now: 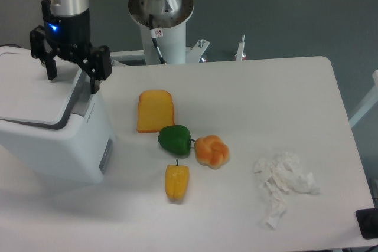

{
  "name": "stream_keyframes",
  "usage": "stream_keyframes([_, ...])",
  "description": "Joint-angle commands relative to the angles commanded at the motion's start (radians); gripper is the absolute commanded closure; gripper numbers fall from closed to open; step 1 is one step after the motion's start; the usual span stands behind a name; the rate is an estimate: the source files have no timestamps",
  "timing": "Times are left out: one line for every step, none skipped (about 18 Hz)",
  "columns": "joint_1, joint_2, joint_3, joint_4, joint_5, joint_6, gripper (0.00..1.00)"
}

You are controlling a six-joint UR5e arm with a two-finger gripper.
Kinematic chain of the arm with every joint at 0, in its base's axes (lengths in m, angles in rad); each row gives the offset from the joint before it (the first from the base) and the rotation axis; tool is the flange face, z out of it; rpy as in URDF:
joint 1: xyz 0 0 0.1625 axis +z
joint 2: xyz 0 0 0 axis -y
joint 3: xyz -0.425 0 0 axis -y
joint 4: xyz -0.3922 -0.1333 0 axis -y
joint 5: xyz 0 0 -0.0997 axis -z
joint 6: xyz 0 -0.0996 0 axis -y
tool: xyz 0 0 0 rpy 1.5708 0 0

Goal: Close the trash can
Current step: 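Push the lid forward and down onto the trash can with the gripper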

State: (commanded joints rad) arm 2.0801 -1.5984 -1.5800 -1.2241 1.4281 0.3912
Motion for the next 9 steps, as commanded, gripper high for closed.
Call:
stream_keyframes([0.000, -0.005, 0.000, 0.000, 0.000, 0.000, 0.00])
stream_keyframes([0.002, -0.011, 0.002, 0.002, 0.002, 0.000, 0.00])
stream_keyframes([0.002, -0.012, 0.002, 0.002, 0.002, 0.000, 0.00])
stream_keyframes([0.002, -0.012, 0.002, 0.002, 0.002, 0.000, 0.00])
stream_keyframes([0.003, -0.012, 0.002, 0.002, 0.000, 0.000, 0.00])
stream_keyframes([0.005, -0.012, 0.003, 0.003, 0.002, 0.000, 0.00])
stream_keyframes([0.011, -0.012, 0.003, 0.012, 0.000, 0.000, 0.00])
stream_keyframes([0.018, -0.011, 0.003, 0.017, 0.000, 0.000, 0.00])
stream_keyframes([0.021, -0.012, 0.003, 0.021, 0.000, 0.000, 0.00])
